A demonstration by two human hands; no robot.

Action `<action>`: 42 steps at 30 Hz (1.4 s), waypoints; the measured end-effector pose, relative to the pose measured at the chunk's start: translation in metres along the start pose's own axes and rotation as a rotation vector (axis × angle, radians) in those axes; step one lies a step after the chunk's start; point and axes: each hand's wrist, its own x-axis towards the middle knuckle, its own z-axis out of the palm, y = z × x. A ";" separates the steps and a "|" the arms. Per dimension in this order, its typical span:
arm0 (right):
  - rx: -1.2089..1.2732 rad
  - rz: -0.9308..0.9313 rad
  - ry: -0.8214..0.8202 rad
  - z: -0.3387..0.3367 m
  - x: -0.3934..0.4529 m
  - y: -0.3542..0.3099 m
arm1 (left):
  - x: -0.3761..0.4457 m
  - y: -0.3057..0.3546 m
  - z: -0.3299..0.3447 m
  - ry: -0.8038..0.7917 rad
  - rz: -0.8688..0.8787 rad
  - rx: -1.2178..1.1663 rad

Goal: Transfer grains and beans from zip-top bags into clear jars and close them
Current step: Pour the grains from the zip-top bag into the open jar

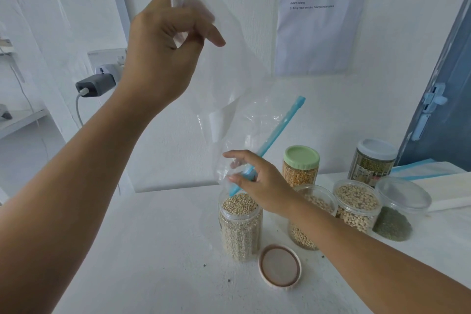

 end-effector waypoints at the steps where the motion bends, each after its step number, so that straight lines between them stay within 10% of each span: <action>1: -0.026 -0.003 -0.023 0.000 -0.001 -0.002 | 0.000 0.000 0.000 0.002 0.001 0.003; 42: -0.206 -0.033 -0.008 -0.003 -0.007 0.008 | -0.028 -0.007 -0.008 -0.238 -0.066 -0.006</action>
